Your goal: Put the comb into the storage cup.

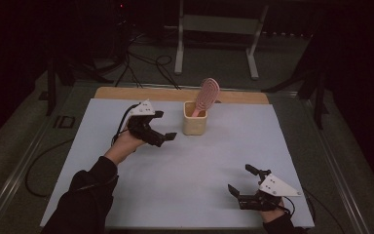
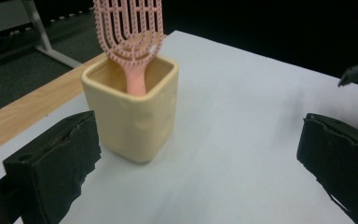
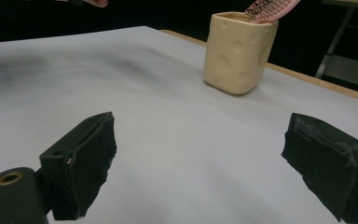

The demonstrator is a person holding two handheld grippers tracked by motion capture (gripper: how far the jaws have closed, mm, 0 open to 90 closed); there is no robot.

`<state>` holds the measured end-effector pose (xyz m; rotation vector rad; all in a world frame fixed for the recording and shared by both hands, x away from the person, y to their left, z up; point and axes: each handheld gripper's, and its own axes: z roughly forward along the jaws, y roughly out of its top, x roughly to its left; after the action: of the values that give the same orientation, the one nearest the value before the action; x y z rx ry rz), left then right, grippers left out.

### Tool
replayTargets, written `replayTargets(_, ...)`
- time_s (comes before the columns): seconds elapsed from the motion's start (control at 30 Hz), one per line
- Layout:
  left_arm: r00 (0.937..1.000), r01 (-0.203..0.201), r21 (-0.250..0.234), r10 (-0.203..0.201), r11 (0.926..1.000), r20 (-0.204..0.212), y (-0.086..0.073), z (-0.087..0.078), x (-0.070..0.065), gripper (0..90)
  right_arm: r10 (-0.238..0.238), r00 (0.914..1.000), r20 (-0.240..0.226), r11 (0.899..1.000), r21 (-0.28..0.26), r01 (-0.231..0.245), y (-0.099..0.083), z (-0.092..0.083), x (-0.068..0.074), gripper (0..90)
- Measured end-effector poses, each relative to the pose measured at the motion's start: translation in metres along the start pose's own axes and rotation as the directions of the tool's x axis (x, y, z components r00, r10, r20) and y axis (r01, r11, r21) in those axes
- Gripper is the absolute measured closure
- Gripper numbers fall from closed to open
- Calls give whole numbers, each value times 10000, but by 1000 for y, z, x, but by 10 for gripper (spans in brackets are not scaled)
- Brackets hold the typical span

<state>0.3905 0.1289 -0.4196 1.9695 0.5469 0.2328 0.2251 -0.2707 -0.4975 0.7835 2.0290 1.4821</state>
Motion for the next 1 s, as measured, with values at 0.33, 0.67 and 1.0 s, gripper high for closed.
replayTargets(0.33,9999,77,114,-75,9999,-150,-19,-28,-6,0,-28,10000,10,10000,24,28,0,1,0,88)
replayTargets(0.67,9992,262,288,-254,9992,-302,-48,-54,-14,0,-30,10000,19,10000,44,30,0,1,1,88)
replayTargets(1.0,9981,365,576,-336,9977,-509,-78,-71,-22,0,-34,10000,45,10000,63,34,0,1,1,88)
